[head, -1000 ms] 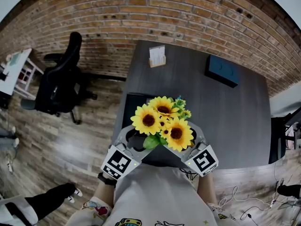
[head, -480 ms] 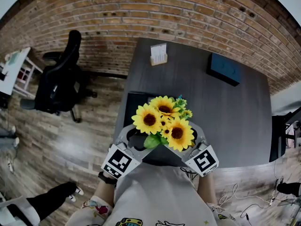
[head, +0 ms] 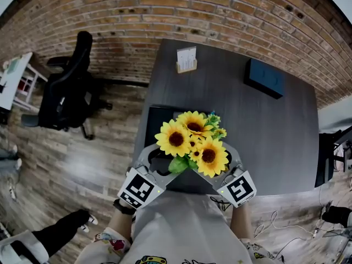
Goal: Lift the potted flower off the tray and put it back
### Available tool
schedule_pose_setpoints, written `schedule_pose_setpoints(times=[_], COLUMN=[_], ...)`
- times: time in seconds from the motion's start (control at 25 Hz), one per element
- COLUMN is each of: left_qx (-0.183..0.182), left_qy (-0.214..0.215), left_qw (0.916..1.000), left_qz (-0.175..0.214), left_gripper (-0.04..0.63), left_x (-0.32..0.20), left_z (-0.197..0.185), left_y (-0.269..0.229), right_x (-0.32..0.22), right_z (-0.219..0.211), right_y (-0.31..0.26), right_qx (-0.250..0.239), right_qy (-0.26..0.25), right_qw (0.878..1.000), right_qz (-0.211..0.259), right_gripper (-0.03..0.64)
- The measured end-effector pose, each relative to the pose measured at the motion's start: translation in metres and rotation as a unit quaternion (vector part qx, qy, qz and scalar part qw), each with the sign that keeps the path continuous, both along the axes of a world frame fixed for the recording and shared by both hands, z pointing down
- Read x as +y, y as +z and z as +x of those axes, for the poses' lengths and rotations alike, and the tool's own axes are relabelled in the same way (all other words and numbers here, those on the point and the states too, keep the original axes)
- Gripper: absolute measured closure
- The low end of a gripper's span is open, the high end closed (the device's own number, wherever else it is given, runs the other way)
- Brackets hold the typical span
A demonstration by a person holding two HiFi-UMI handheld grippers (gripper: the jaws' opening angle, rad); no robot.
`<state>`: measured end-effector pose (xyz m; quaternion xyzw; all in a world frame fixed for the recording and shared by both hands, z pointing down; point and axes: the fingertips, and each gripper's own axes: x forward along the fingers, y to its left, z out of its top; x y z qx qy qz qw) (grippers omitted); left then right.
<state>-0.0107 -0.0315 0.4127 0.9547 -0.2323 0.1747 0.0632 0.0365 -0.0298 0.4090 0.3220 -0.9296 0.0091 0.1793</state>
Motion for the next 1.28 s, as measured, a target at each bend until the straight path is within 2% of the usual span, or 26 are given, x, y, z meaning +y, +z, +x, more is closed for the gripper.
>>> schedule_pose_setpoints(times=[0.56, 0.92, 1.28], left_qx=[-0.005, -0.021, -0.048], left_qy=[0.009, 0.008, 0.014], left_qw=[0.9999, 0.9988, 0.9968], left_qz=[-0.009, -0.044, -0.062], left_gripper=[0.276, 0.276, 0.278], left_x=[-0.03, -0.053, -0.064], left_z=[0.005, 0.017, 0.022], left_y=[0.016, 0.05, 0.087], right_x=[-0.029, -0.052, -0.063], right_z=[0.005, 0.017, 0.021], right_y=[0.015, 0.05, 0.089], right_qx=[0.014, 0.02, 0.017], right_qy=[0.007, 0.009, 0.018], right_qw=[1.0, 0.999, 0.997], right_qz=[-0.005, -0.041, -0.072], right_gripper=[0.236, 0.236, 0.236])
